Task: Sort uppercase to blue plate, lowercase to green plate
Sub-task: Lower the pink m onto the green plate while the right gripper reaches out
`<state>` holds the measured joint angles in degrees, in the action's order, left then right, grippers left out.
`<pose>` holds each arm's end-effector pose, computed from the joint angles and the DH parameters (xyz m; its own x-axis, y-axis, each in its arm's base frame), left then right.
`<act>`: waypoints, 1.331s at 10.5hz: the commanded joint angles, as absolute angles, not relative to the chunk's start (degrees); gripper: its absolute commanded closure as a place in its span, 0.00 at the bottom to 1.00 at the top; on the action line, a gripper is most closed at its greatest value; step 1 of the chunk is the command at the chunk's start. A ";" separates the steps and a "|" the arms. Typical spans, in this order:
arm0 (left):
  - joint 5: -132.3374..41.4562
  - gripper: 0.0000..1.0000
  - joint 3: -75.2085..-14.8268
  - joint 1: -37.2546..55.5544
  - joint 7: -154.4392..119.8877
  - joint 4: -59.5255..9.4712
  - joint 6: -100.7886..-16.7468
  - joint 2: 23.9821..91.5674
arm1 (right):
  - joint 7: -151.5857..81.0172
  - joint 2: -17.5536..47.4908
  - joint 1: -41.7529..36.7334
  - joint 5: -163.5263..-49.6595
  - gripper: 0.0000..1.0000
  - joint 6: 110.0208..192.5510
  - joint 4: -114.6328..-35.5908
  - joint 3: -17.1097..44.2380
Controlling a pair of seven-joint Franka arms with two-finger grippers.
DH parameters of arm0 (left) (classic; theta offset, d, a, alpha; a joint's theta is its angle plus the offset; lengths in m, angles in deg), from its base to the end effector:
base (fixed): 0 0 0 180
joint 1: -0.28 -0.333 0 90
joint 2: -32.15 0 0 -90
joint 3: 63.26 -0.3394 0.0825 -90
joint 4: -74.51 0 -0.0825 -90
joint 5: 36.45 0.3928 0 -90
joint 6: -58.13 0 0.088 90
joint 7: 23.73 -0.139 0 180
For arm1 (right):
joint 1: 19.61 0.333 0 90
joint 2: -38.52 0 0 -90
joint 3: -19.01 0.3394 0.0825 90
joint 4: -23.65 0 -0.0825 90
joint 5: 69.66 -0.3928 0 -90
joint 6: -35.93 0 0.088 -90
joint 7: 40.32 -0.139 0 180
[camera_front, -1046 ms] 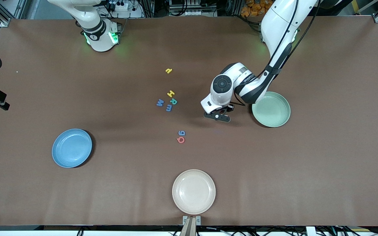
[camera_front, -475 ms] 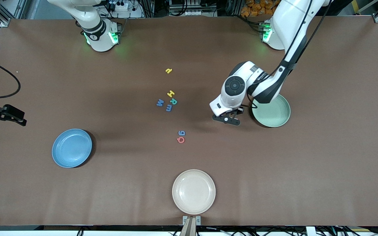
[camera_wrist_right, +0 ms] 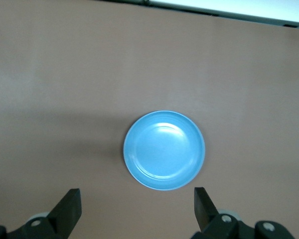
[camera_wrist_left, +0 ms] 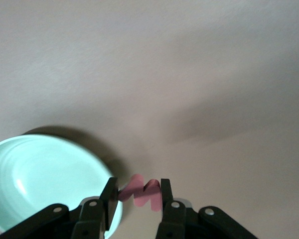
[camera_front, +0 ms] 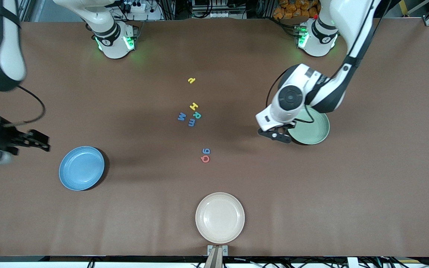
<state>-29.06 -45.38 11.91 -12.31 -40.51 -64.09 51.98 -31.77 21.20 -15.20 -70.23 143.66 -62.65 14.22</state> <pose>0.5161 -0.2787 0.2598 0.9083 -0.3691 -0.1967 -0.3816 -0.9239 -0.0283 0.6786 0.0030 0.4884 0.9870 0.1446 0.0696 0.1431 -0.9894 0.0258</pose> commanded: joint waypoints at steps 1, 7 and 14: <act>-30.65 0.70 -44.27 7.15 -19.22 -47.64 -64.21 47.36 | -34.23 18.75 -13.11 -70.80 0.00 143.77 -61.87 14.18; -29.77 0.70 -43.57 -0.51 -29.53 -62.23 -74.55 44.02 | -35.22 15.94 -6.88 -75.69 0.00 146.94 -61.78 14.18; -24.06 0.67 -43.83 -3.23 -29.53 -63.66 -81.32 45.24 | -55.66 13.57 4.18 -76.34 0.00 142.80 -62.14 14.09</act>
